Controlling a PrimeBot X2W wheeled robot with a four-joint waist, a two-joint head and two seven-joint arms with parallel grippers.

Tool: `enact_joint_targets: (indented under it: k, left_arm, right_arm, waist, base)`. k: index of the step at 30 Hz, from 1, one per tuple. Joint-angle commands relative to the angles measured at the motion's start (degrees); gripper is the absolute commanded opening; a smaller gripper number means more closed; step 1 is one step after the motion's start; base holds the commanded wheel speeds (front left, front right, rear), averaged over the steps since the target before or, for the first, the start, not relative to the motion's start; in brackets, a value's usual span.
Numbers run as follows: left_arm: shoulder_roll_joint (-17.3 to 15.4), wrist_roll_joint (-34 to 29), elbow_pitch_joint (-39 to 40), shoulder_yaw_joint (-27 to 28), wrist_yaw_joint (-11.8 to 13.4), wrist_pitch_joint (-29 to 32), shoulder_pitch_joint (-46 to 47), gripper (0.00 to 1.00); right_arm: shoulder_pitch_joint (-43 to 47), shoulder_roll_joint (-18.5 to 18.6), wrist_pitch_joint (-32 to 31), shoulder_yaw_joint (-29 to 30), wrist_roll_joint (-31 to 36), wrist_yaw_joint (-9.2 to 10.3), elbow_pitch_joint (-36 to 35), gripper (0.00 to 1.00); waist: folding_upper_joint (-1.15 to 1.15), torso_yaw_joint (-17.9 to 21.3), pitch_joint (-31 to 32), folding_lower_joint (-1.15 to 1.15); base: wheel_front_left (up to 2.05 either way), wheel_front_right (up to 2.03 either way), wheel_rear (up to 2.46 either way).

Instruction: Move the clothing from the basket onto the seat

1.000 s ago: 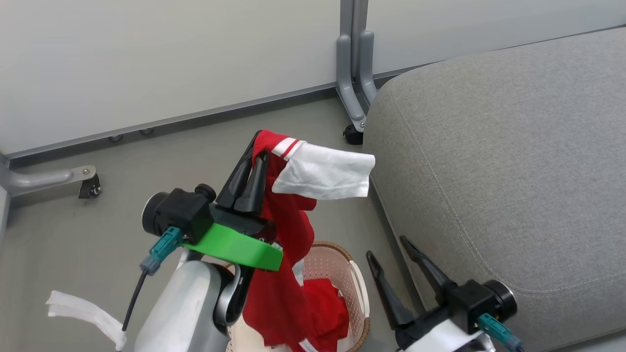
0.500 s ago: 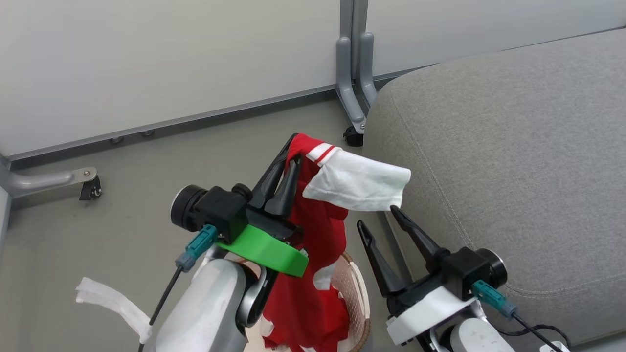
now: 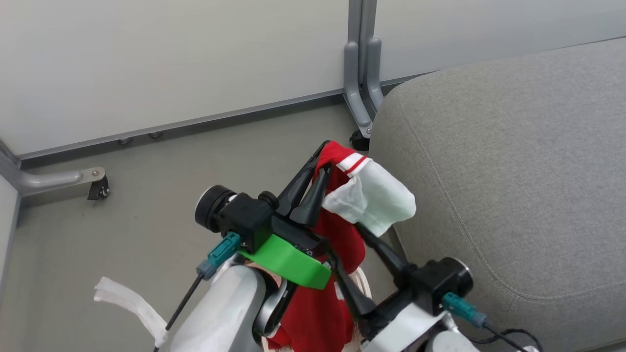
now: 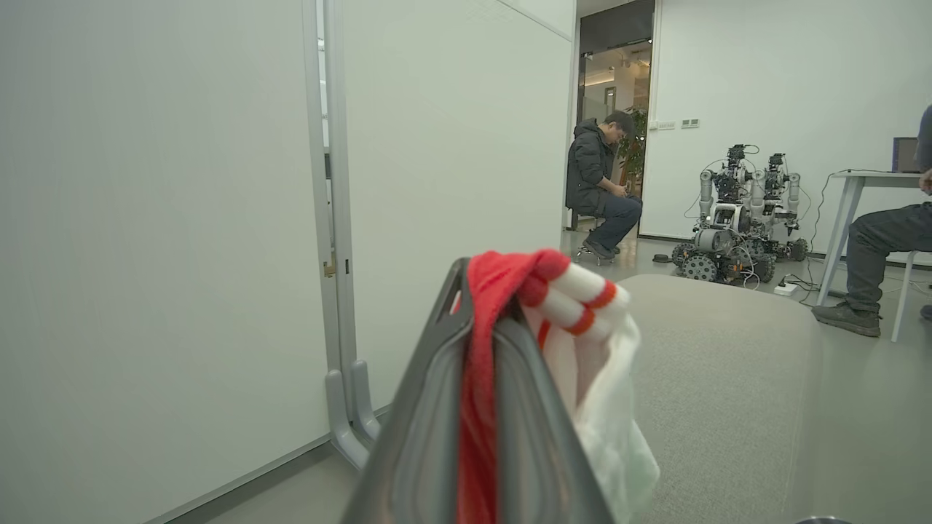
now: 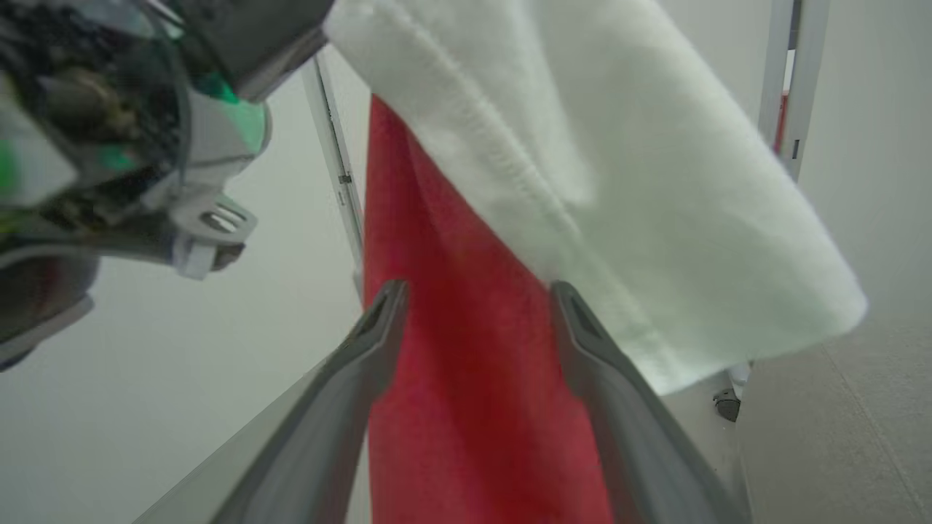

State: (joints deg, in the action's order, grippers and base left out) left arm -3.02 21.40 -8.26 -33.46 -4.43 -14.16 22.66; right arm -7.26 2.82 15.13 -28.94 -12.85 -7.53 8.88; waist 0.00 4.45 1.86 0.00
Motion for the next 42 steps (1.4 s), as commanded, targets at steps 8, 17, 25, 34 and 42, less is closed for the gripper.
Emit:
enact_joint_targets:
  k: [8, 17, 25, 34, 42]
  left_arm:
    - [0.0, 0.6, 2.8, -1.7, 1.3, 1.3, 1.9, 0.00]
    - [0.1, 0.9, 3.9, -3.0, 1.6, 2.0, 2.7, 0.00]
    - [-1.5, 1.0, 2.8, -2.9, 2.0, 2.4, 2.0, 0.00]
    - [-3.8, 1.1, -0.8, -2.6, 2.3, 2.4, 0.3, 0.08]
    - [-5.1, 2.0, -2.0, -2.9, 1.8, 3.8, -1.0, 1.00]
  right_arm:
    - [-2.7, 0.1, 0.0, -4.9, 0.2, 0.08, 3.7, 1.00]
    - [-5.0, 0.1, 0.0, -4.1, 1.8, 0.08, 7.2, 0.34]
    - [-4.9, 0.1, 0.0, -4.1, 2.1, 0.08, 7.4, 0.00]
    - [-3.1, 0.1, 0.0, -1.0, 4.1, 0.08, 4.6, 0.00]
    - [-1.1, 0.1, 0.0, 1.8, 4.8, 0.08, 3.2, 0.00]
  waist:
    - [0.00, -0.5, -0.3, 0.00]
    - [0.00, -1.3, -0.6, 0.00]
    - [0.00, -1.1, -1.0, 0.00]
    - [0.00, -0.2, -1.7, 0.00]
    - [0.00, 0.5, -1.7, 0.00]
  base:
    - [0.00, 0.00, 0.00]
    - [0.00, 0.00, 0.00]
    - [0.00, 0.00, 0.00]
    - [0.00, 0.00, 0.00]
    - [0.00, 0.00, 0.00]
